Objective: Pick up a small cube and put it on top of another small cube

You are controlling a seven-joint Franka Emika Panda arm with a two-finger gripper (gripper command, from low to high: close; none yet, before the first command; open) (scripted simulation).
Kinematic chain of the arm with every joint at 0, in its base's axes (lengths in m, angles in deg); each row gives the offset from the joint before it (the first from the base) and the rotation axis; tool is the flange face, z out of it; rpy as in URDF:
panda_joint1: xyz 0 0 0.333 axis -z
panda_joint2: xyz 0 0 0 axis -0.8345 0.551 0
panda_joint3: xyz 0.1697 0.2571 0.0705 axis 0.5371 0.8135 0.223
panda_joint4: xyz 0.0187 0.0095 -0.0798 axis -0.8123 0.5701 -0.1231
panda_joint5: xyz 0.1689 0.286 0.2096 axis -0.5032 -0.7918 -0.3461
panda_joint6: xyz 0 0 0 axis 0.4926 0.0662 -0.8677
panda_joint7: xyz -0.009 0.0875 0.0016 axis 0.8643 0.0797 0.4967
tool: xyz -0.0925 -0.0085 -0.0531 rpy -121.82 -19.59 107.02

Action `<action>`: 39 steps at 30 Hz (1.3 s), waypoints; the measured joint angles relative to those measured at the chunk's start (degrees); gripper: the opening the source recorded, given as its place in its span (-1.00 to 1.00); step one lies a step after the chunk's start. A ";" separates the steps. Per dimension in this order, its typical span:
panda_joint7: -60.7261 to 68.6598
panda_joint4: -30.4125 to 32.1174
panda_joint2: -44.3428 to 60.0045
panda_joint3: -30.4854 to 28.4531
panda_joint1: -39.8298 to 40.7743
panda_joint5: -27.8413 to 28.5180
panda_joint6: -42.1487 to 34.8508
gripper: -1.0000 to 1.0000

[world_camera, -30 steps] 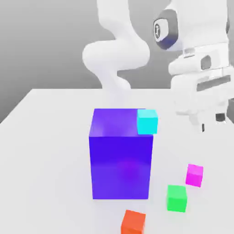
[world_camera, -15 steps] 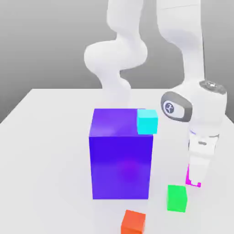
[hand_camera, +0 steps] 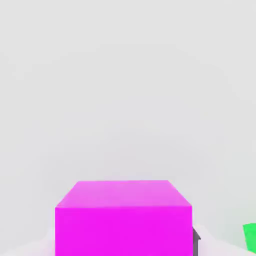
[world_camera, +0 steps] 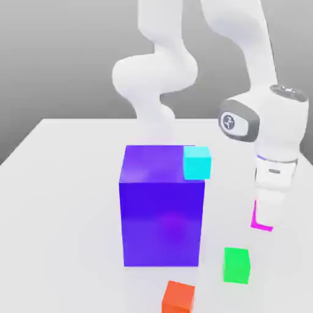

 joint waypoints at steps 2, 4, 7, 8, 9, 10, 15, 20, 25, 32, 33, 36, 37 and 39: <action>4.83 -0.58 -0.45 -0.16 1.31 0.04 -1.02 -1.00; 9.79 -1.19 -0.83 -0.32 2.56 0.04 -1.99 -1.00; 17.36 -2.11 -1.38 -0.59 4.33 -0.11 -3.42 -1.00; 19.92 -2.42 -1.55 -0.68 4.90 -0.20 -3.89 -1.00; 22.50 -2.72 -1.73 -0.76 5.49 -0.31 -4.37 -1.00; 25.08 -3.03 -1.90 -0.86 6.05 -0.43 -4.84 -1.00; 38.09 -4.57 -2.73 -1.43 8.74 -1.20 -7.20 -1.00; 51.40 -6.11 -3.51 -2.10 11.32 -2.28 -9.60 -1.00; 54.15 -6.94 1.03 -2.05 11.77 -1.63 -5.68 -1.00; 52.88 -7.15 7.54 -3.08 11.24 0.22 0.37 1.00; 52.88 -7.15 7.54 -3.08 11.24 0.22 0.37 1.00; 52.77 -7.15 7.97 -3.18 11.18 0.35 0.83 1.00; 52.92 -7.15 7.43 -3.05 11.24 0.17 0.37 1.00; 53.48 -7.12 5.18 -2.68 11.36 -0.56 -1.69 1.00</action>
